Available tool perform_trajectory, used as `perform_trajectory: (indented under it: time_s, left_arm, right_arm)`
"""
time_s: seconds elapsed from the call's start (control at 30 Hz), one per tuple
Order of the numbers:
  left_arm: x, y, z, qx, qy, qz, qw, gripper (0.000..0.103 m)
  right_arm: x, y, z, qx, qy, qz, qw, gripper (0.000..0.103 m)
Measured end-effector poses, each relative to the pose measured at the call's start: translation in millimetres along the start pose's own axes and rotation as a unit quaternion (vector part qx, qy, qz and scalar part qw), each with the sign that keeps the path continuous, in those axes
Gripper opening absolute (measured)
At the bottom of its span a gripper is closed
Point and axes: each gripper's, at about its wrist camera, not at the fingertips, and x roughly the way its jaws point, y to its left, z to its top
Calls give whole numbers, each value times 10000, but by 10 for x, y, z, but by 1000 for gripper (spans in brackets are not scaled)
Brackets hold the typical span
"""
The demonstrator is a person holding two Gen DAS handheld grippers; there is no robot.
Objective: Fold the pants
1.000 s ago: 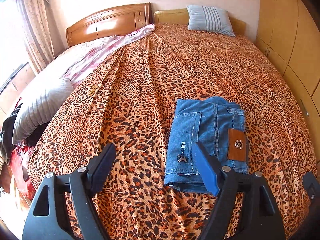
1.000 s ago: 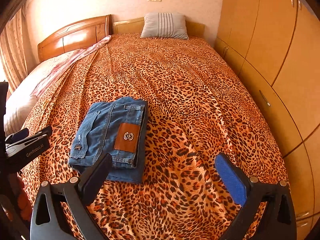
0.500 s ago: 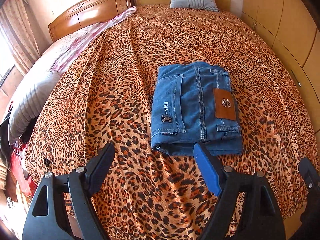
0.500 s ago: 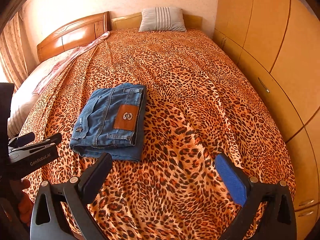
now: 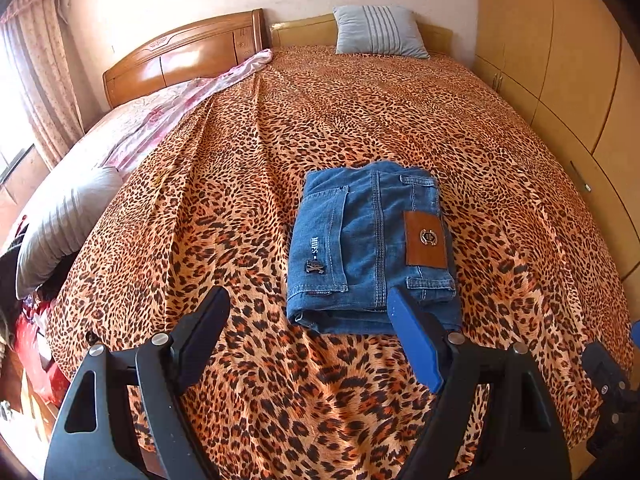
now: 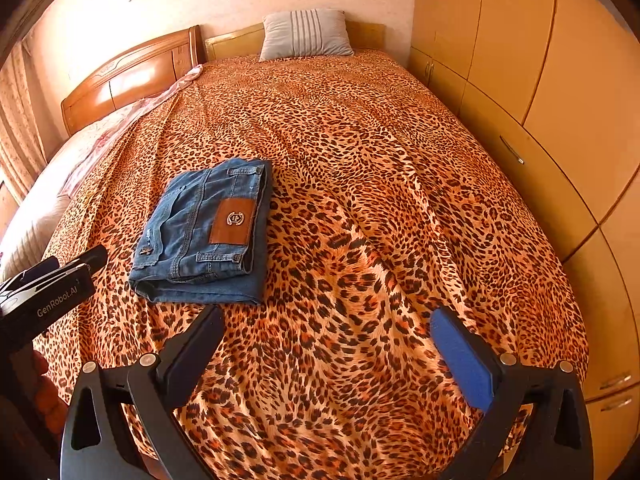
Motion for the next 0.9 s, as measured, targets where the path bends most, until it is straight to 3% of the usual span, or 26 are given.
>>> perform_trajectory:
  time_s: [0.1, 0.33, 0.63, 0.9]
  left_arm:
    - [20, -15, -3, -73, 211, -171, 9996, 81]
    - [-149, -86, -51, 63, -77, -306, 9995, 82]
    - [-172, -104, -91, 129, 49, -492, 9987, 82]
    - [-35, 15, -150, 22, 294, -238, 9993, 82]
  right_arm:
    - [-28, -43, -6, 37, -26, -18, 10000, 103]
    - [-58, -114, -47, 67, -35, -87, 9999, 103]
    - [-57, -130, -82, 61, -1, -42, 10000, 103]
    - [83, -97, -79, -69, 238, 49, 9997, 103]
